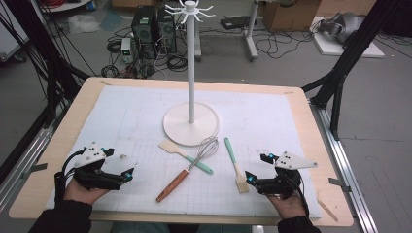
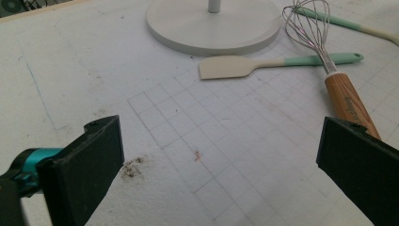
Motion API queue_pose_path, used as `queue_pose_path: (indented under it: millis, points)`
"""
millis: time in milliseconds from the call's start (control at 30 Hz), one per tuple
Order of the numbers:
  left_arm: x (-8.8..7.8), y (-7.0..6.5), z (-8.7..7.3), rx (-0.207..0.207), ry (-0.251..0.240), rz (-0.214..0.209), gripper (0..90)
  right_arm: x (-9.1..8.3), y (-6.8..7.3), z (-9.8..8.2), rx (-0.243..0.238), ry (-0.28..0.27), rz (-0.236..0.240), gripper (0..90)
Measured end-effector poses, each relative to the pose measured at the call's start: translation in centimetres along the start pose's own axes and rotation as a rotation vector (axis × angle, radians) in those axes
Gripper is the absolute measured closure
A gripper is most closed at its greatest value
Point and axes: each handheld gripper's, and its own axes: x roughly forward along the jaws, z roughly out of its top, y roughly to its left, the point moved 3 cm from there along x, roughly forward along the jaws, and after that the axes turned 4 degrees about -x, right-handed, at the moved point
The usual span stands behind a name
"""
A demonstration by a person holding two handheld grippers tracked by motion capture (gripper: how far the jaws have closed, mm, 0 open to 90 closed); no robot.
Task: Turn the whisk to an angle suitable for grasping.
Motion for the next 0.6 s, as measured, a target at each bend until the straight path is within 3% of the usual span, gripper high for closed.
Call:
queue_pose_path:
  millis: [600]
  points:
    - [-0.08, -0.62, 0.09, 0.012, -0.01, -0.018, 1.8, 0.05, 0.51, 0.15, -0.022, 0.011, 0.008, 15.8]
